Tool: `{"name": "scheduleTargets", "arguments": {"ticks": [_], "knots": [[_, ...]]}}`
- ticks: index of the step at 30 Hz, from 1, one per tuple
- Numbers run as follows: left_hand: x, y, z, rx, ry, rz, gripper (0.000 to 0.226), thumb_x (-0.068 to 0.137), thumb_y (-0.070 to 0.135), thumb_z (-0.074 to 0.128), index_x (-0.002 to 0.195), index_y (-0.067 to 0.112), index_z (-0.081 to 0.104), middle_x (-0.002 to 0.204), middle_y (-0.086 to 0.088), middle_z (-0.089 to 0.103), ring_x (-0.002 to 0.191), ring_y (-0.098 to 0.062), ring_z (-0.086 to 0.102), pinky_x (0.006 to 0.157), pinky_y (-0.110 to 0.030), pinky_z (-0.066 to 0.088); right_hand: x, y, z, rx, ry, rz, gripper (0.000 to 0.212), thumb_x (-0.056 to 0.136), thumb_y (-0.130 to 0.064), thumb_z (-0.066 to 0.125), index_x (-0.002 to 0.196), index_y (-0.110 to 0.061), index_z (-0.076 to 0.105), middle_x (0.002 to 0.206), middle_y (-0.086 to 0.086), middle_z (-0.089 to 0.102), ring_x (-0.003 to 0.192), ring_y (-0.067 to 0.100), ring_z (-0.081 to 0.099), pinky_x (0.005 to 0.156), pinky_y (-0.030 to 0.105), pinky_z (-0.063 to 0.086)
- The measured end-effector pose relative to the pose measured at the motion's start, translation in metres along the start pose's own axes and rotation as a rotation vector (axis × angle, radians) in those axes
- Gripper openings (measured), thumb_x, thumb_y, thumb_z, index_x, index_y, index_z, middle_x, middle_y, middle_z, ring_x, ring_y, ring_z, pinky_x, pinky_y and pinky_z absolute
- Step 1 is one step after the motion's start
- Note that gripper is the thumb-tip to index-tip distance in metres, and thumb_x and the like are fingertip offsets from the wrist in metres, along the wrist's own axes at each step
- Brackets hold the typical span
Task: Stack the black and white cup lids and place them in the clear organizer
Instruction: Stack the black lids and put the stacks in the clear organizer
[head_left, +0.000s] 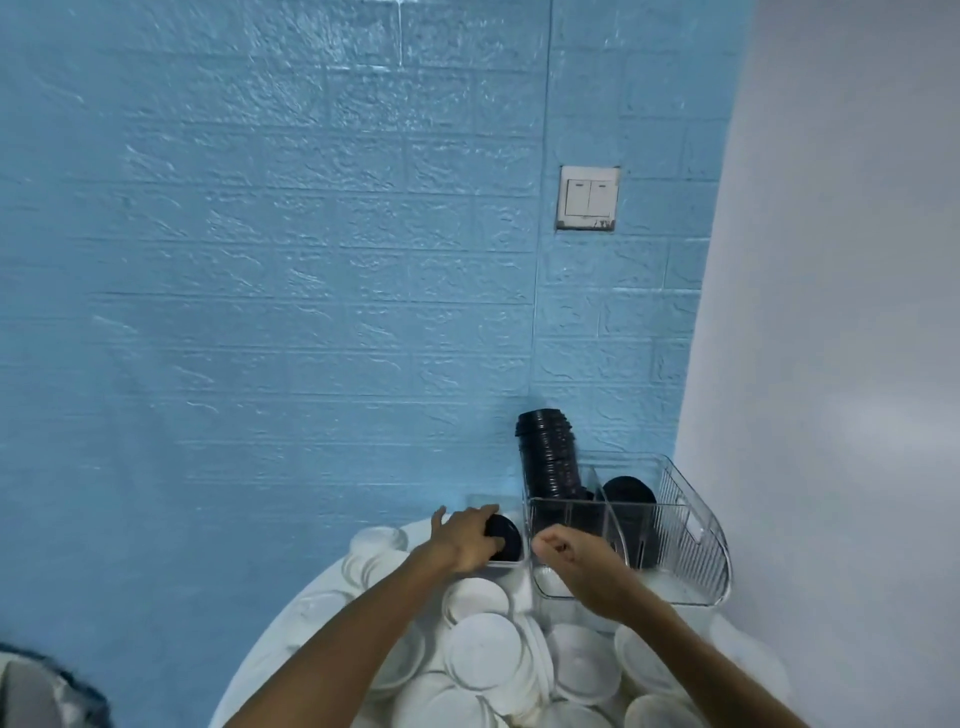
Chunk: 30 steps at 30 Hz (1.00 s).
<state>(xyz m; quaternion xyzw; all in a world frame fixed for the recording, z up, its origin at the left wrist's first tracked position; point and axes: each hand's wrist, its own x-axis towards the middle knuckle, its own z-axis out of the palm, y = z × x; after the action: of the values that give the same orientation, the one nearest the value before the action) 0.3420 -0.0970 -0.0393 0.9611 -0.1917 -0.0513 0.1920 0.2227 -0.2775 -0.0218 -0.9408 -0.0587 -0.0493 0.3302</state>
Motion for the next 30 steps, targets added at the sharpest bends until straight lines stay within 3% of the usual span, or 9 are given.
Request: {"name": "scheduleTargets", "arguments": {"ticks": [5,10,12,14,17,20,24,28,30], "knots": [[-0.004,0.002,-0.008,-0.064,0.086,0.023,0.063,0.089,0.045,0.071,0.146,0.034,0.047,0.142,0.001,0.055,0.140,-0.015,0.043,0.122,-0.043,0.008,-0.002,0.005,0.009,-0.061,-0.005,0.011,0.030,0.107,-0.042,0.036,0.085,-0.034,0.055,0.082,-0.012,0.059,0.073,0.005,0.053,0.076,0.028,0.046],[-0.009,0.001,-0.011,-0.323,0.217,0.035,0.054,0.080,0.027,0.086,0.130,0.027,0.067,0.130,-0.002,0.065,0.123,-0.023,0.061,0.109,-0.034,0.043,-0.006,0.000,0.001,-0.026,-0.021,0.009,0.029,0.107,-0.042,0.041,0.109,-0.024,0.064,0.099,-0.008,0.065,0.088,0.004,0.060,0.085,0.027,0.051],[-0.015,0.001,-0.017,-0.443,0.264,0.028,0.052,0.080,0.019,0.087,0.129,0.020,0.069,0.128,-0.006,0.066,0.121,-0.024,0.061,0.107,-0.032,0.045,-0.006,-0.003,-0.003,0.022,0.018,0.005,0.030,0.105,-0.041,0.045,0.119,-0.021,0.064,0.110,-0.007,0.067,0.098,0.004,0.063,0.092,0.029,0.053],[-0.021,0.004,-0.028,-0.540,0.334,0.021,0.049,0.081,0.018,0.086,0.127,0.018,0.070,0.126,-0.007,0.067,0.118,-0.023,0.062,0.103,-0.028,0.044,-0.006,-0.010,-0.008,0.062,0.091,-0.015,0.030,0.103,-0.039,0.053,0.124,-0.021,0.062,0.116,-0.006,0.064,0.103,0.009,0.064,0.088,0.024,0.053],[-0.031,0.017,-0.050,-0.648,0.410,0.054,0.040,0.086,0.020,0.081,0.125,0.019,0.071,0.123,-0.005,0.069,0.115,-0.021,0.062,0.100,-0.027,0.045,-0.001,-0.024,-0.017,0.030,0.216,-0.089,0.055,0.094,-0.047,0.065,0.141,-0.024,0.049,0.134,-0.005,0.053,0.114,0.012,0.057,0.094,0.027,0.048],[-0.039,0.035,-0.066,-0.721,0.472,0.089,0.032,0.092,0.022,0.075,0.124,0.021,0.070,0.117,-0.001,0.069,0.109,-0.018,0.063,0.098,-0.028,0.050,0.007,-0.039,-0.027,-0.045,0.218,-0.173,0.083,0.085,-0.057,0.071,0.154,-0.032,0.031,0.150,-0.009,0.036,0.129,0.013,0.048,0.107,0.034,0.044],[-0.040,0.060,-0.072,-0.906,0.448,0.097,0.021,0.095,0.030,0.072,0.115,0.027,0.073,0.106,0.001,0.073,0.099,-0.021,0.072,0.093,-0.044,0.059,0.017,-0.052,-0.038,-0.150,0.234,-0.189,0.099,0.079,-0.058,0.075,0.157,-0.042,0.016,0.161,-0.011,0.013,0.138,0.022,0.042,0.107,0.044,0.047],[-0.038,0.089,-0.069,-1.008,0.351,0.066,0.014,0.096,0.030,0.069,0.110,0.029,0.072,0.105,-0.003,0.075,0.097,-0.021,0.073,0.091,-0.046,0.060,0.027,-0.044,-0.055,-0.162,0.319,-0.177,0.082,0.081,-0.046,0.078,0.150,-0.042,0.034,0.155,-0.005,0.027,0.134,0.027,0.047,0.107,0.046,0.047],[-0.035,0.104,-0.064,-0.921,0.308,0.108,0.023,0.099,0.031,0.065,0.121,0.026,0.068,0.115,-0.003,0.073,0.103,-0.019,0.071,0.092,-0.036,0.059,0.026,-0.033,-0.068,-0.159,0.326,-0.149,0.082,0.078,-0.043,0.081,0.149,-0.039,0.040,0.151,-0.002,0.035,0.128,0.025,0.052,0.107,0.040,0.046]]}}
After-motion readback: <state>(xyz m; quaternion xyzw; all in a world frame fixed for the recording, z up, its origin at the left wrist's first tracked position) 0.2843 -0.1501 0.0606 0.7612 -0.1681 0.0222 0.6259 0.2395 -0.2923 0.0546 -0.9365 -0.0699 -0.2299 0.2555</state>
